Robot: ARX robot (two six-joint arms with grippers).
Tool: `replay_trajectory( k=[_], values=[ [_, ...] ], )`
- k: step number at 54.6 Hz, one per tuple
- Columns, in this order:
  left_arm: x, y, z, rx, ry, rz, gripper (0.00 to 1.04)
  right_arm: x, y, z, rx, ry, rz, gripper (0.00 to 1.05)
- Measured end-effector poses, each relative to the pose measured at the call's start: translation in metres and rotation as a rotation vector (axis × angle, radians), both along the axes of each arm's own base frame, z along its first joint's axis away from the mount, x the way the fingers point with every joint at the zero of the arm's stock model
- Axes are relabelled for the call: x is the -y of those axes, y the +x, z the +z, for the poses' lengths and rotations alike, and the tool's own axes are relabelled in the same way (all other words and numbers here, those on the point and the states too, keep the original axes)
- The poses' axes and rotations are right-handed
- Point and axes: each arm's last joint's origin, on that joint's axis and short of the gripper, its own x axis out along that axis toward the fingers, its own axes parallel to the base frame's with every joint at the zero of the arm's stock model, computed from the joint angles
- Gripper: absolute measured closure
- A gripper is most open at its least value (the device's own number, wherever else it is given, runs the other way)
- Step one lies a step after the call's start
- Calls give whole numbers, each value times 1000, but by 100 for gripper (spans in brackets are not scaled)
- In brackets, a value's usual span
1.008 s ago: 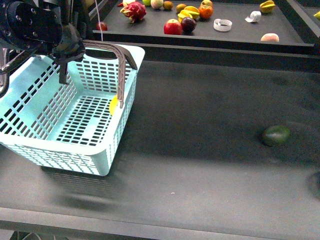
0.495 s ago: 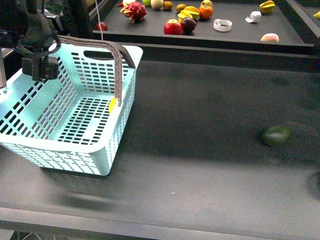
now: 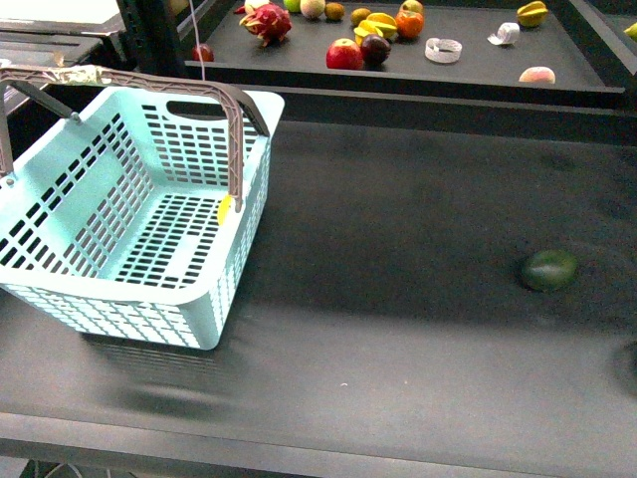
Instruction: Pick mango with right arm and hold basket with left
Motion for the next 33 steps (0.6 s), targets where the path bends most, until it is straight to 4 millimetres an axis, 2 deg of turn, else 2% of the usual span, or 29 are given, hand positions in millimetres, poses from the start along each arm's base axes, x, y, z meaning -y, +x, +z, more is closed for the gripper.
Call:
replay_trajectory(
  k=[5, 14, 27, 30, 33],
  values=[
    [-8, -36, 2, -37, 46, 66, 8, 0, 0, 0, 0, 0, 0, 8],
    [-17, -77, -3, -104, 75, 155, 8, 0, 0, 0, 0, 0, 0, 8],
    [-20, -83, -2, -105, 78, 180, 8, 0, 0, 0, 0, 0, 0, 8],
    [-24, -84, -8, -55, 128, -10, 16, 0, 0, 0, 0, 0, 0, 8],
    [-22, -93, -15, 28, 313, -255, 27, 0, 0, 0, 0, 0, 0, 8]
  ],
)
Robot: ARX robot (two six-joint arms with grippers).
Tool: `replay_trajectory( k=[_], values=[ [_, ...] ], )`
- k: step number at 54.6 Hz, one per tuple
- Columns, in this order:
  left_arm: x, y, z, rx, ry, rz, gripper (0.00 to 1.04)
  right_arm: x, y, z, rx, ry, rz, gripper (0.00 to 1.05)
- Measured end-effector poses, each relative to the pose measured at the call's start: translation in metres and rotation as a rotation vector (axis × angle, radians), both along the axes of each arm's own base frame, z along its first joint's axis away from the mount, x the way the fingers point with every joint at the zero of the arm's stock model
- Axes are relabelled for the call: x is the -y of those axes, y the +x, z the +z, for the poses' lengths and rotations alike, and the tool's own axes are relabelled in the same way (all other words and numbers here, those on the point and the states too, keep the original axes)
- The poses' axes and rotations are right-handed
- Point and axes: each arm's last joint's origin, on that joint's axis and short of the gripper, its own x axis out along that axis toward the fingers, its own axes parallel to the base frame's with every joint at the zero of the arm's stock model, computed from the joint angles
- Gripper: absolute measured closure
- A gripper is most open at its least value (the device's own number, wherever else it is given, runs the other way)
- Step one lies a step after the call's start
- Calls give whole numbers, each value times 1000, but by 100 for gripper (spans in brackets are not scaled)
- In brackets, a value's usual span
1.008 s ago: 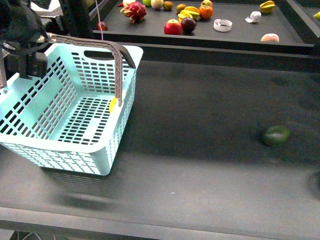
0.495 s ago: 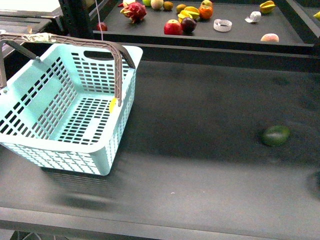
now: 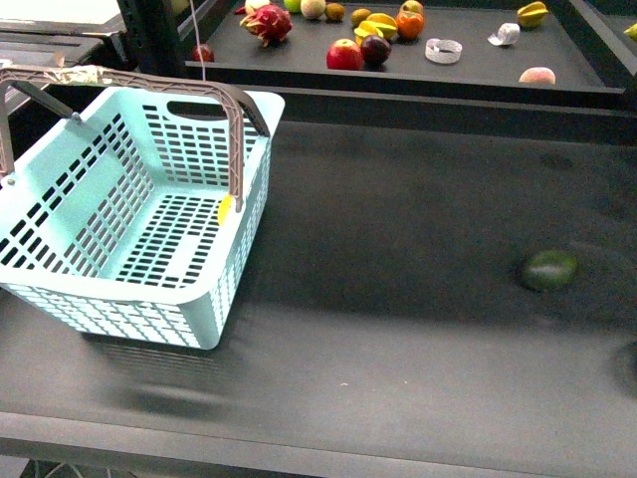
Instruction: Pick mango with right arm and hold basket with left
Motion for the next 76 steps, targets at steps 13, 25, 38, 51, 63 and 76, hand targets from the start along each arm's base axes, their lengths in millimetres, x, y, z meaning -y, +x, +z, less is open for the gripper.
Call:
replay_trajectory(
  k=[13, 25, 38, 51, 63, 76],
  values=[
    [15, -37, 3, 93, 683, -234, 71, 0, 0, 0, 0, 0, 0, 8],
    [23, -64, -13, 78, 762, -269, 103, 0, 0, 0, 0, 0, 0, 8],
    [23, -84, -11, 83, 773, -269, 103, 0, 0, 0, 0, 0, 0, 8],
    [23, -98, -5, 101, 778, -261, 103, 0, 0, 0, 0, 0, 0, 8],
    [23, -107, -2, 110, 780, -258, 103, 0, 0, 0, 0, 0, 0, 8],
    [23, -116, -1, 116, 781, -255, 103, 0, 0, 0, 0, 0, 0, 8]
  ],
)
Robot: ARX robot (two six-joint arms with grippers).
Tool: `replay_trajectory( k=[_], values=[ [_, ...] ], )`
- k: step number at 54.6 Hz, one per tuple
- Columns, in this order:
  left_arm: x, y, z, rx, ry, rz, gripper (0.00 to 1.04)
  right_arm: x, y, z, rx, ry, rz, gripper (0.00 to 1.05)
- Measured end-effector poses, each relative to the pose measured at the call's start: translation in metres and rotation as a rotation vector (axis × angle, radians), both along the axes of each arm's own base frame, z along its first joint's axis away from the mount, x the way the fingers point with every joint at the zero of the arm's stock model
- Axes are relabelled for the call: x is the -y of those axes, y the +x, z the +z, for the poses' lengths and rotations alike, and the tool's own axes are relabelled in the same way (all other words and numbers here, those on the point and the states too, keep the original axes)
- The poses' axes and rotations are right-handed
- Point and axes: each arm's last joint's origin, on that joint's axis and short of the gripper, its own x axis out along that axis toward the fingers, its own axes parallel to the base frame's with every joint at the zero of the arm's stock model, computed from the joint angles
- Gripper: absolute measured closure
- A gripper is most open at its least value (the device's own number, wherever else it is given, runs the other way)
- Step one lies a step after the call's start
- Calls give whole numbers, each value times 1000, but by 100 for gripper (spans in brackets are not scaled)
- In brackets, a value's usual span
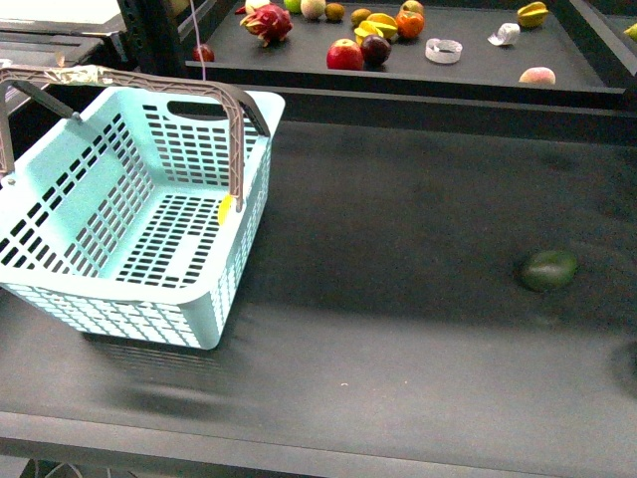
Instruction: Pick mango with right arm and hold basket with left
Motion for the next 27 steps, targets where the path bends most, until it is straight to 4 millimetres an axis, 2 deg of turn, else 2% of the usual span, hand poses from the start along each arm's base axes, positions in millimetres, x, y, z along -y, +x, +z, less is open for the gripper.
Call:
replay_trajectory(
  k=[27],
  values=[
    [0, -13, -2, -7, 0, 1, 103, 0, 0, 0, 0, 0, 0, 8]
  ],
)
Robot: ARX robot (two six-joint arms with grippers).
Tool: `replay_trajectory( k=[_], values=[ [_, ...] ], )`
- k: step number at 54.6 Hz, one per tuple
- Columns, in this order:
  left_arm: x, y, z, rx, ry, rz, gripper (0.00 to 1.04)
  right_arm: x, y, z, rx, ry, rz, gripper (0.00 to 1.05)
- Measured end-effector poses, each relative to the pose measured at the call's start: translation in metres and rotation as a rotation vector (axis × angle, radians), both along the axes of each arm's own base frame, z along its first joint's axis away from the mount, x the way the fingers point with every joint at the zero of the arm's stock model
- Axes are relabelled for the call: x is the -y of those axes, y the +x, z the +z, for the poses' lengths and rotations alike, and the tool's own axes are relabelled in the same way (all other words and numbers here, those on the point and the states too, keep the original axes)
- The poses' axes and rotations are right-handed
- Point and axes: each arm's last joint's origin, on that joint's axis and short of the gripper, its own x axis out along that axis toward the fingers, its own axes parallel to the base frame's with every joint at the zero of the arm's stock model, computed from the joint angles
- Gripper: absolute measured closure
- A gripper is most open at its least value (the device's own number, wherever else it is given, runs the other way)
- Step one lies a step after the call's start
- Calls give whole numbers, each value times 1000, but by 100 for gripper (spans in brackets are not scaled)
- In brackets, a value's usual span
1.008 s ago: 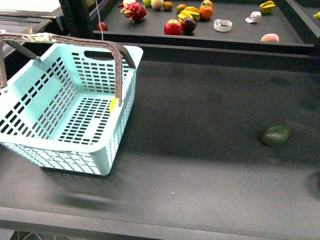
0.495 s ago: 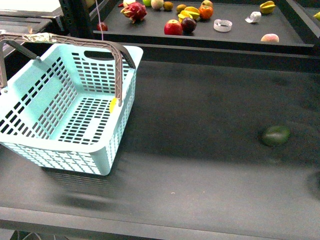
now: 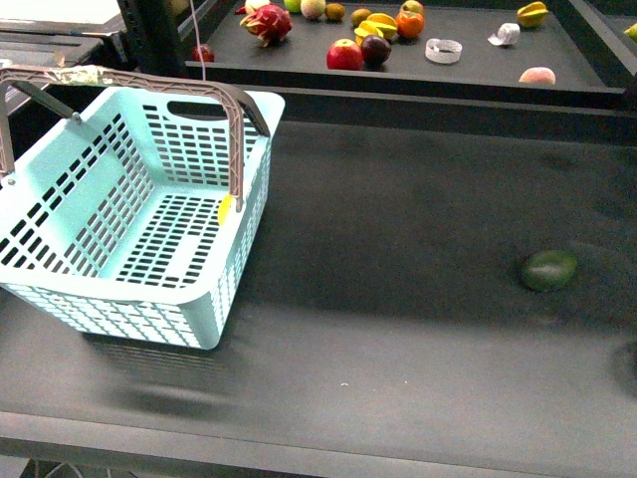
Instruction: Pick mango with right arm and hold basket with left
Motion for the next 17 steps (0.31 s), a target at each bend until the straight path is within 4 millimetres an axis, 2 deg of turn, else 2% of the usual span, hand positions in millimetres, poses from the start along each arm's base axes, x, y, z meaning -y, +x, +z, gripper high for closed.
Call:
replay_trajectory(
  k=[6, 17],
  values=[
    [0, -8, -2, -3, 0, 0, 103, 0, 0, 0, 0, 0, 0, 8],
    [0, -9, -2, -1, 0, 0, 103, 0, 0, 0, 0, 0, 0, 8]
  ],
)
